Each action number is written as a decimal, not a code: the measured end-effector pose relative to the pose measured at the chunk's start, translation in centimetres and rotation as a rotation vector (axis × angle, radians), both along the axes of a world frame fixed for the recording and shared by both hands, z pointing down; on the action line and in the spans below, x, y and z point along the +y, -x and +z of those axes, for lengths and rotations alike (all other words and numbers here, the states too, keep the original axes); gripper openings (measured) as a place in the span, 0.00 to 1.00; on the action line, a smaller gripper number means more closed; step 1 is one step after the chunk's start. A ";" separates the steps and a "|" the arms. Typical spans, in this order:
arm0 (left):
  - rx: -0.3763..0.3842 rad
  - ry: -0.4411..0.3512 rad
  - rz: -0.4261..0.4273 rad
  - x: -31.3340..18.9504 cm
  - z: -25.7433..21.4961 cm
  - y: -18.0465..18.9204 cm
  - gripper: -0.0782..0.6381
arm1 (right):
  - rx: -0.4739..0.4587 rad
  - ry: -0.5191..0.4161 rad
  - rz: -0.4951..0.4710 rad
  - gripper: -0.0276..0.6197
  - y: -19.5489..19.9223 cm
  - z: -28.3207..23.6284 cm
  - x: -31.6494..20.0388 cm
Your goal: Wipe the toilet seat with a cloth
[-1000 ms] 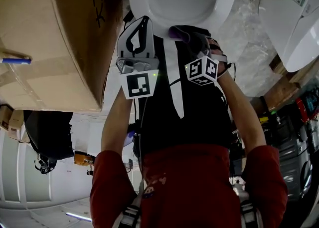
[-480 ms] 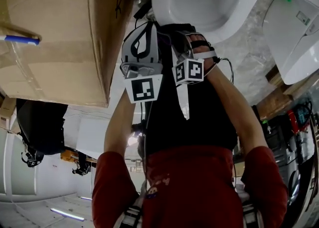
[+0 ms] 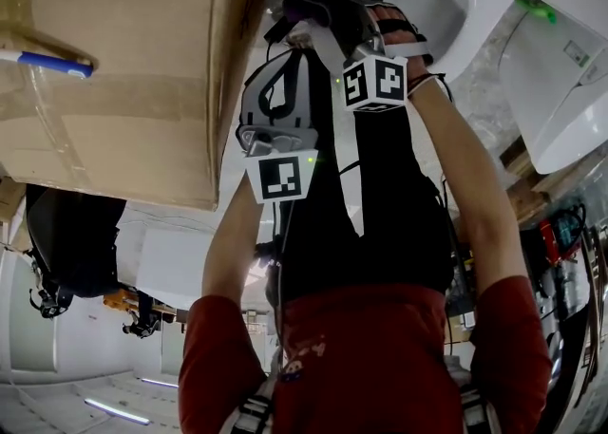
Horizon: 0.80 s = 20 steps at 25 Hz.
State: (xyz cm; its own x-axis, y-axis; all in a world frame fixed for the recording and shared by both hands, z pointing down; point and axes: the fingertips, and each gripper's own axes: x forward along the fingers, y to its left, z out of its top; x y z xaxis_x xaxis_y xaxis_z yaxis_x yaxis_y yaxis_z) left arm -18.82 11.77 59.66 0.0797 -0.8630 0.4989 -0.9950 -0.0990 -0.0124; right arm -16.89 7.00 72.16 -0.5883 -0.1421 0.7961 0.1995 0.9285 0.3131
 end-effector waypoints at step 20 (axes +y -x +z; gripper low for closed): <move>-0.007 0.010 0.140 -3.9 -0.1 -3.5 0.13 | 0.033 -0.222 0.265 0.14 -3.3 -2.1 -20.3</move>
State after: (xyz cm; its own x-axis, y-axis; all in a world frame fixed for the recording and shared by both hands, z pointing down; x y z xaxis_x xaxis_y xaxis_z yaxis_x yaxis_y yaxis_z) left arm -15.28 7.91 59.56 0.1959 -0.8387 0.5082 -0.9712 -0.2375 -0.0176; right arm -13.60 -13.30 70.09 -0.4824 -0.4587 0.7463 -0.0264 0.8592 0.5110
